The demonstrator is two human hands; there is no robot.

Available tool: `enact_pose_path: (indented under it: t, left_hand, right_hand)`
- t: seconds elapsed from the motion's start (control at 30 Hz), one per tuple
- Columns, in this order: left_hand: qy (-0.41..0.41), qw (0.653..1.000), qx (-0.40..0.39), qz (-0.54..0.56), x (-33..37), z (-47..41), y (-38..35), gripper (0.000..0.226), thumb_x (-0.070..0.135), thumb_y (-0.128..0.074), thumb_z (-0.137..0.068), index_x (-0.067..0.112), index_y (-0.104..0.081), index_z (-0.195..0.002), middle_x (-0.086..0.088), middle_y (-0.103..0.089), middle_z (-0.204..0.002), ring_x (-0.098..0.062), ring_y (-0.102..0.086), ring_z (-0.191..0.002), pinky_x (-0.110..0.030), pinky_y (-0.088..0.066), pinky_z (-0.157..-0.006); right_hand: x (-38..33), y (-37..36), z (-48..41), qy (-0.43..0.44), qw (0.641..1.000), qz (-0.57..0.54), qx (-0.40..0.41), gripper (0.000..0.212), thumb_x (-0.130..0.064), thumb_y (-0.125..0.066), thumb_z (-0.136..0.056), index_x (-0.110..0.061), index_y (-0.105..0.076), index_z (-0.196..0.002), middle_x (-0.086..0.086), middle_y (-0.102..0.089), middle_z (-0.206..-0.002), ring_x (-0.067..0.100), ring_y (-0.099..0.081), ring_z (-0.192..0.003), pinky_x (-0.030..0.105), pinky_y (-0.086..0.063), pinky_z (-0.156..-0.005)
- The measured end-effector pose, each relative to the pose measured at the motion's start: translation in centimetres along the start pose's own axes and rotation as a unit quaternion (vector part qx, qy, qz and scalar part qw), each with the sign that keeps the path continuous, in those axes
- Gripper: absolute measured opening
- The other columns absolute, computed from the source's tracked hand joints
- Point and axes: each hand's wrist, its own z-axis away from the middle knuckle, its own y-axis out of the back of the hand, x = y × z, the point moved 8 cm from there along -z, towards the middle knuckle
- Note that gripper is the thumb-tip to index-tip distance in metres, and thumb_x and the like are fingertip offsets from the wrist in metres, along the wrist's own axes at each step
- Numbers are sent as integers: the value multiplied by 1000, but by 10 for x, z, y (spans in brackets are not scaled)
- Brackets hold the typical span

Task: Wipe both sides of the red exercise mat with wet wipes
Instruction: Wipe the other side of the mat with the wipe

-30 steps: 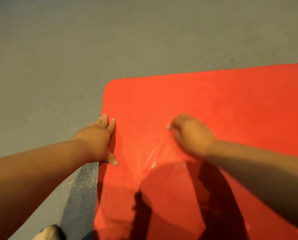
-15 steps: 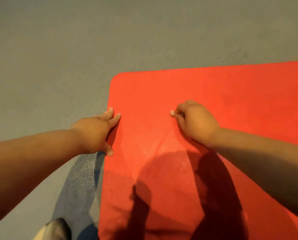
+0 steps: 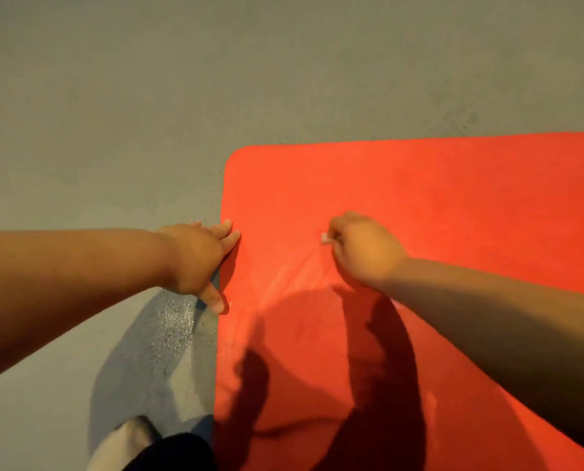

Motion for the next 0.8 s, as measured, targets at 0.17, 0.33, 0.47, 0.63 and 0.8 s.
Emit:
enact_pose_path:
  t: [0.17,0.33,0.47,0.63,0.8]
  left_hand:
    - [2,997,54,55,-9,-5,3,138,78,-66,-60,10,13,-151,-11,17,-159,-25,-7,-148,-41,-15,-119]
    - [8,986,114,119,-12,-14,-6,141,66,-76,-59,10,16,-150,-9,24,-157,-21,5,-148,-43,-8,-120]
    - [9,978,157,138,-18,-17,-12,142,70,-75,-55,15,14,-151,-7,22,-158,-19,8,-148,-40,0,-118]
    - [9,969,172,177,-26,-19,-18,143,71,-75,-53,18,15,-151,-9,19,-158,-19,13,-147,-39,4,-117]
    - [-9,965,179,193,-28,-19,-20,145,74,-73,-52,18,16,-151,-8,20,-158,-18,12,-147,-40,2,-117]
  right_hand:
    - [6,0,5,-186,977,-43,92,18,-1,-50,-85,-6,-62,-97,19,-59,-104,36,-55,-99,36,-37,-82]
    - [-131,-51,54,197,976,-62,-69,21,-17,-47,-85,-15,-68,-87,6,-61,-85,20,-55,-83,27,-39,-75]
    - [-32,-7,-14,-30,998,-35,52,14,-8,-54,-86,-7,-67,-90,17,-63,-95,36,-60,-92,37,-42,-79]
    - [14,15,-35,-258,956,-40,133,17,-3,-54,-85,-6,-67,-94,21,-63,-106,36,-59,-99,33,-42,-81]
    - [-116,-48,36,94,993,-60,-44,20,-11,-50,-76,-18,-68,-83,4,-63,-86,28,-63,-82,30,-44,-77]
